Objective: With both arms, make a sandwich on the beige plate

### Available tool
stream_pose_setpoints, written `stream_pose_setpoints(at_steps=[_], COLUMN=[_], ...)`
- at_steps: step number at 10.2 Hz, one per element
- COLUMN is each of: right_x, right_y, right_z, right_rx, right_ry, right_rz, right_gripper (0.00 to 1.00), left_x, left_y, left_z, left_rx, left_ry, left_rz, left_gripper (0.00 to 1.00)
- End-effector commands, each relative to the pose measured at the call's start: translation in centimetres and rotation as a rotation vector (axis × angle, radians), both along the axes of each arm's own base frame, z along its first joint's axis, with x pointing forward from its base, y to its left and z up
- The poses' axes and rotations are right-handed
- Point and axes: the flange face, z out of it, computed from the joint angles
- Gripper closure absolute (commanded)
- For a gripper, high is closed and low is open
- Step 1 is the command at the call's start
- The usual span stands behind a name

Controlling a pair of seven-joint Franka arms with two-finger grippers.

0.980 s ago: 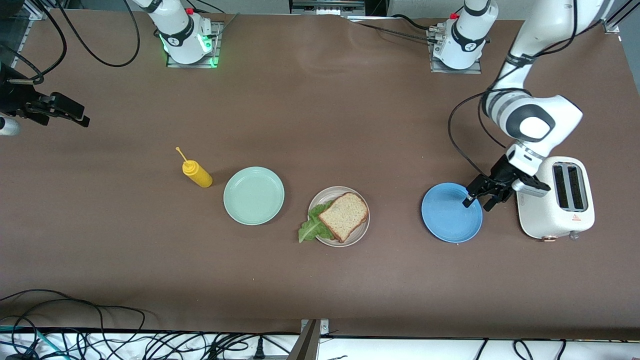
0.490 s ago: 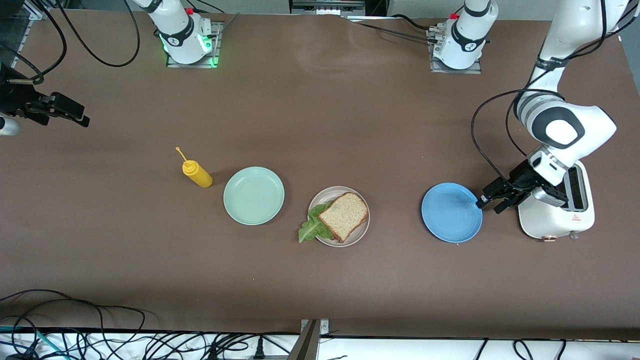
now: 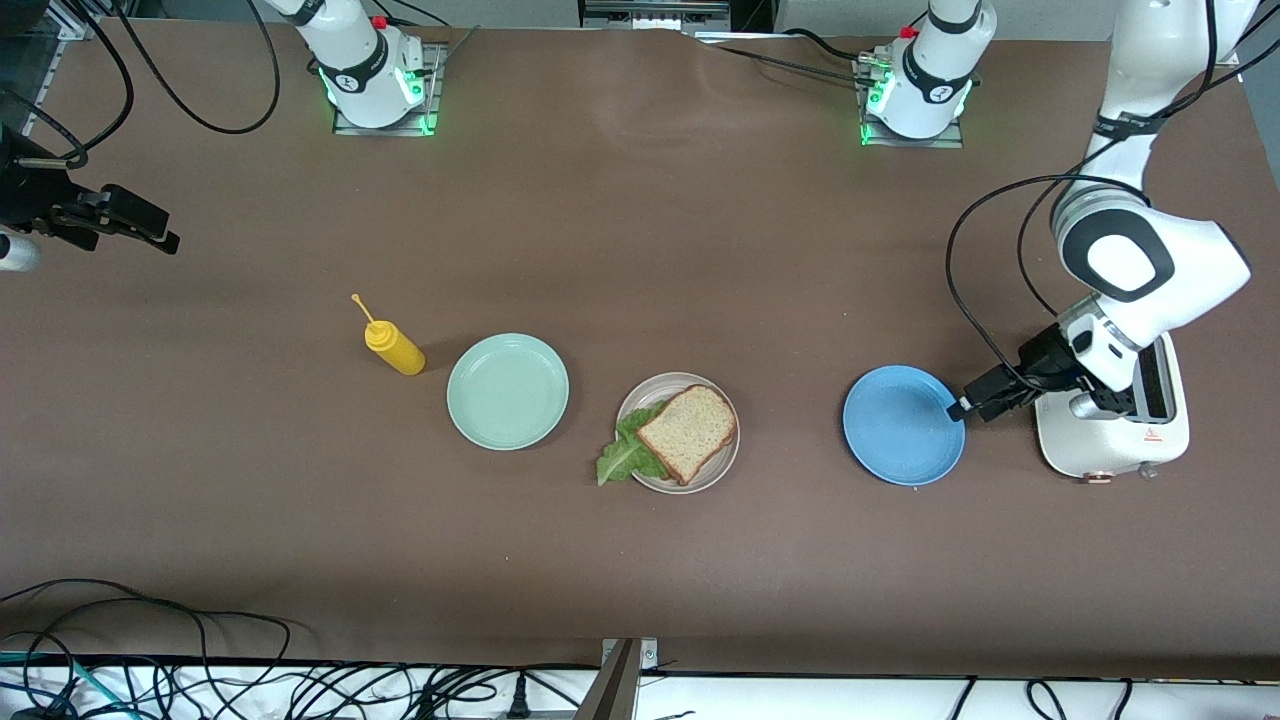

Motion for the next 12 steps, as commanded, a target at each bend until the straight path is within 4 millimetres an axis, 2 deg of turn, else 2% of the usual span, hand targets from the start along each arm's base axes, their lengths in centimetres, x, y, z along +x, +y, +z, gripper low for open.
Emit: stream_pose_setpoints(at_steps=[1,5,7,12], right_x=[0.2,0.2,0.2,0.2], right_y=[0.2,0.1,0.0,-0.1], right_z=[0.5,0.5,0.5,0.5], right_rx=[0.013,0.013,0.013,0.013], right_ry=[0.002,0.002,0.002,0.002], right_rz=[-0.015,-0.017,-0.018,-0.020], right_gripper=[0.00,0.00,0.00,0.00], left_x=[1.0,3.3,3.9,5.3], left_y=[-0.2,0.4,0.8,1.0], left_z=[2.6,7.7,9.6,16.3], left_rx=[-0.002,0.093,0.160,0.447], left_ry=[0.062,0.205,0.232,0.292], left_rz=[0.012,0.006,-0.008,-0.087], left_gripper=[0.00,0.00,0.00,0.00])
